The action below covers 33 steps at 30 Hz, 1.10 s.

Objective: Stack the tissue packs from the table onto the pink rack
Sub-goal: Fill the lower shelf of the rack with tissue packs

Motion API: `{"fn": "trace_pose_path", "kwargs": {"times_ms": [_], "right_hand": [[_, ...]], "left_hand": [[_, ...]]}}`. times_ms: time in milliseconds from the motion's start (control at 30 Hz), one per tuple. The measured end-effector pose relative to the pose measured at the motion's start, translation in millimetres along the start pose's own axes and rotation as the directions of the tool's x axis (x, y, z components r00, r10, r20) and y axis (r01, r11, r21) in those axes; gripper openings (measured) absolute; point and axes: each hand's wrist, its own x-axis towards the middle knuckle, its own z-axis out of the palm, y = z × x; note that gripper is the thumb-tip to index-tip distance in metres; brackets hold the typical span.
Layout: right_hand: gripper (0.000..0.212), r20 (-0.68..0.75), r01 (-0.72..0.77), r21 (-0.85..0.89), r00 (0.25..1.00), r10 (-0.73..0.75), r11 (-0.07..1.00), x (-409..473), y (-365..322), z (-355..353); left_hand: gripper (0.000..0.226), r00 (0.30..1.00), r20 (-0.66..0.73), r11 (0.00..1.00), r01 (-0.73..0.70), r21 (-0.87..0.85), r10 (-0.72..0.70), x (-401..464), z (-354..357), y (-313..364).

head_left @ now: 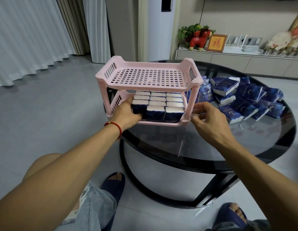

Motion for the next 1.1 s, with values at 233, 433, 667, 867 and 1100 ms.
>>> {"fn": "trace_pose_path", "kwargs": {"times_ms": [233,433,667,867,1100], "right_hand": [[0.043,-0.164,-0.199,-0.609,0.979,0.123,0.768,21.4,63.0,-29.9],[0.028,-0.202,-0.249,-0.630,0.967,0.154,0.736,18.6,72.8,-33.2],[0.041,-0.029,-0.106,-0.495,0.994,0.106,0.862,-12.6,35.3,-56.1],[0.054,0.317,0.495,-0.103,0.838,-0.444,0.863,-67.3,-25.3,-38.1],[0.051,0.401,0.701,-0.012,0.656,-0.639,0.713,-55.6,-55.1,3.9]], "left_hand": [[0.073,0.998,0.024,0.997,0.051,0.050,-0.052,-8.7,-7.3,3.6],[0.075,0.999,-0.008,0.987,-0.036,0.156,0.038,-43.0,-18.0,7.4],[0.026,0.956,-0.134,0.951,-0.230,0.205,0.260,-92.0,-17.9,19.0],[0.052,0.936,0.275,0.920,-0.103,-0.378,0.218,-93.0,-1.9,36.0],[0.067,0.873,0.343,0.928,-0.269,-0.257,0.348,-77.4,-13.2,20.7]]}}
